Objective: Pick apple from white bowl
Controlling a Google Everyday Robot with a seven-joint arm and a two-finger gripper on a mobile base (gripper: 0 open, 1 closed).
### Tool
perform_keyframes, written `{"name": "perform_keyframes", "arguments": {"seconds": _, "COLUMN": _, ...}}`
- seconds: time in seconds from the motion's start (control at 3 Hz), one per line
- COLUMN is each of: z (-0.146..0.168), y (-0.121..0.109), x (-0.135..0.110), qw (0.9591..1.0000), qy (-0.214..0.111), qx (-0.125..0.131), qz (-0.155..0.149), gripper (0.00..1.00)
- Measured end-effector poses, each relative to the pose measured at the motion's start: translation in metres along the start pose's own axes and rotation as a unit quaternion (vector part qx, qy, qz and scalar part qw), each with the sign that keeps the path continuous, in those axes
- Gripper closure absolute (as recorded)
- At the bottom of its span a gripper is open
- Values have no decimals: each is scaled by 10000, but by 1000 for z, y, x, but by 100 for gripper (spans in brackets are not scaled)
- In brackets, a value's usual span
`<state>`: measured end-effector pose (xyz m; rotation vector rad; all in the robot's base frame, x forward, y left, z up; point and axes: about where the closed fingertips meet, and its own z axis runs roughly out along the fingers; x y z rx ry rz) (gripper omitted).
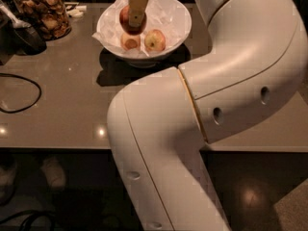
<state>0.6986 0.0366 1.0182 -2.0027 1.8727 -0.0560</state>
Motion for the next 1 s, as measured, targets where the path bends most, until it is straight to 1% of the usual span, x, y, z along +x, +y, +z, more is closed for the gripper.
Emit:
{"name": "perform_keyframes", "arguments": {"seconds": 0.33, "z": -20, "y": 6, "x": -11, "qw": 9998, "qy": -74, "qx": 75, "qz": -179, "gripper": 100}}
{"name": "perform_keyframes", "arguments": {"seconds": 0.67, "z": -40, "y": 15, "x": -12, "qw": 9995, "qy": -141, "qx": 132, "qz": -244, "gripper": 100}}
{"name": "perform_keyframes", "arguments": {"seconds": 1.0, "z": -54, "y": 29, "x": -4, "qw": 9996, "qy": -201, "qx": 119, "qz": -157, "gripper": 100}}
